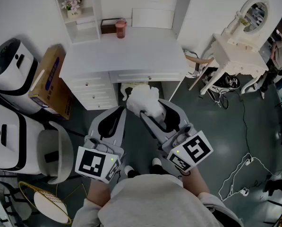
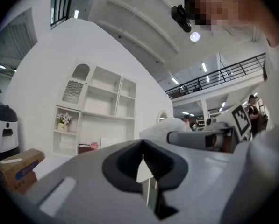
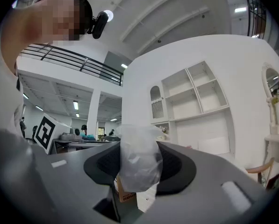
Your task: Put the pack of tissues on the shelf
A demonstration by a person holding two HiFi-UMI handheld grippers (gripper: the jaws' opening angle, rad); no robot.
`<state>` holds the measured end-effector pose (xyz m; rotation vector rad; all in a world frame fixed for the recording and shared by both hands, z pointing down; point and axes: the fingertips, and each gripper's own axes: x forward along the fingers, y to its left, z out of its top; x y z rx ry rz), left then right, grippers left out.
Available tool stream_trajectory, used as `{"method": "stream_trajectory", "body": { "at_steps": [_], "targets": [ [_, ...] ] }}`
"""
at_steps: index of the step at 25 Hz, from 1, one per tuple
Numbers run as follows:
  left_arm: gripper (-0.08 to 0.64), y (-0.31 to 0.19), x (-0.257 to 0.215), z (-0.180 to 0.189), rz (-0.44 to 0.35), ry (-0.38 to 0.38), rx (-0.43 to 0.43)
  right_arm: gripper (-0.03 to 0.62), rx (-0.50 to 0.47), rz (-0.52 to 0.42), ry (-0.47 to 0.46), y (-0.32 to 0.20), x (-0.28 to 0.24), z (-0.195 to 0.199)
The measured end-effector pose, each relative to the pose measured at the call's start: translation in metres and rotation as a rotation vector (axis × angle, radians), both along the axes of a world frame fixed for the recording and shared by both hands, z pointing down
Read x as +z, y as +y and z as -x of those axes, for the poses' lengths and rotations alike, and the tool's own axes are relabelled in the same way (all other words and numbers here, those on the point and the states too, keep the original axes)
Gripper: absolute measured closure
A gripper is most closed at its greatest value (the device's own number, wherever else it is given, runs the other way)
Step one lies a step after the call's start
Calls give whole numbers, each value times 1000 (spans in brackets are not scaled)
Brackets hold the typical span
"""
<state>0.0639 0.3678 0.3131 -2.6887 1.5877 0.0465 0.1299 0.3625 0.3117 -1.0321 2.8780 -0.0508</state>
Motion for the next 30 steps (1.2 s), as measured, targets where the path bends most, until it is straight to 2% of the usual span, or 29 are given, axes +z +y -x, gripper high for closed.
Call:
{"method": "stream_trajectory", "body": {
  "at_steps": [19, 25, 30],
  "targets": [
    [560, 9, 0, 44, -13, 13, 22, 391, 30, 4, -23, 11, 2, 40],
    [558, -9, 3, 48, -8, 0, 3, 391, 15, -16, 16, -6, 4, 45],
    [558, -40, 3, 57, -33, -13, -51, 385, -5, -42, 28, -39, 8, 51]
  ]
}}
